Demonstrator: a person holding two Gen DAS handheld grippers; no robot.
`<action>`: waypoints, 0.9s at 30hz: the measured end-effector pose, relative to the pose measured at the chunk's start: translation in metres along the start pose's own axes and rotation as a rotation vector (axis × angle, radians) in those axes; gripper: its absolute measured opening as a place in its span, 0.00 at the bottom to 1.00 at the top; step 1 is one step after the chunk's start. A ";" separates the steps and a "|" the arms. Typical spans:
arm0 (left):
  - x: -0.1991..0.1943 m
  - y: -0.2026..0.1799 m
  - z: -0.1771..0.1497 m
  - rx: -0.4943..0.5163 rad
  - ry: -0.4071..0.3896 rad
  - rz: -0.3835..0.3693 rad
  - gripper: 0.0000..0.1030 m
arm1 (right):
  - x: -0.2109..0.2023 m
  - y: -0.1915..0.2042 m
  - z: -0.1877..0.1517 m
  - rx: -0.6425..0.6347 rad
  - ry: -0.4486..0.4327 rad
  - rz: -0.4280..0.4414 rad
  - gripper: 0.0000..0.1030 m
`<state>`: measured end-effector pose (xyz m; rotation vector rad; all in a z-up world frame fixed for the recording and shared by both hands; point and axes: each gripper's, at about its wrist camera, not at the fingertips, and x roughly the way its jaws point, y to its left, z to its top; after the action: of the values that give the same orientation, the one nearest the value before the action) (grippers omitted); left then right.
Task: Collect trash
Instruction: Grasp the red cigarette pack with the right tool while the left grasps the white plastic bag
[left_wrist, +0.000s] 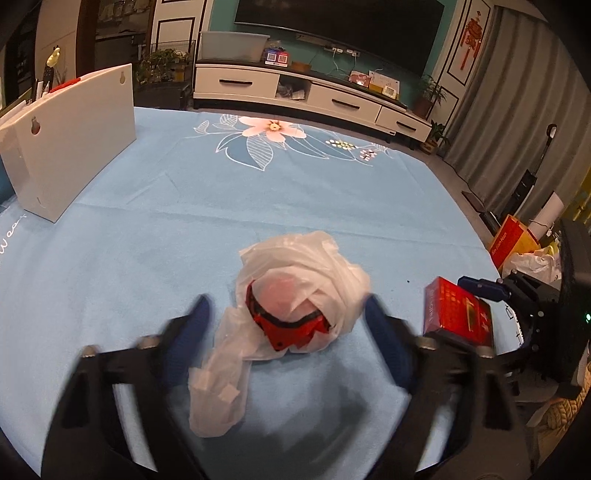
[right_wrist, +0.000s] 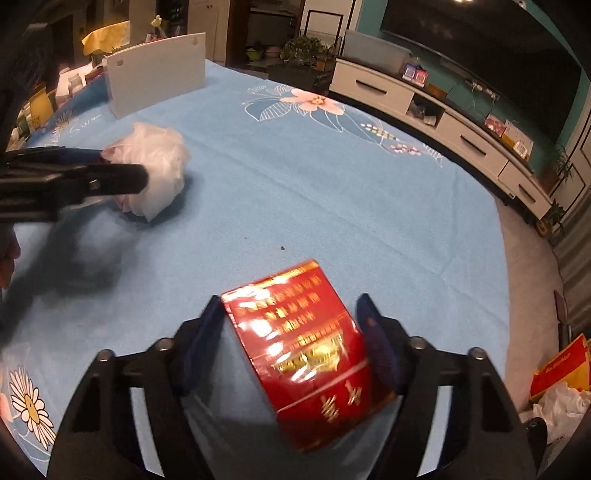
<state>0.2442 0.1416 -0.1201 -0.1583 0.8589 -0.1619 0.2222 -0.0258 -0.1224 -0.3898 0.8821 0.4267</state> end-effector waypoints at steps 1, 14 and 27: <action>0.000 -0.001 -0.001 0.000 0.001 -0.001 0.57 | -0.001 0.001 -0.001 0.001 -0.001 -0.002 0.65; -0.020 -0.005 -0.004 -0.007 -0.051 -0.022 0.25 | -0.038 0.003 -0.015 0.138 -0.057 -0.005 0.59; -0.080 -0.031 -0.025 0.027 -0.116 -0.055 0.25 | -0.097 0.012 -0.057 0.285 -0.073 -0.011 0.59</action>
<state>0.1709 0.1258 -0.0709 -0.1642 0.7365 -0.2136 0.1238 -0.0629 -0.0792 -0.1161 0.8555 0.2974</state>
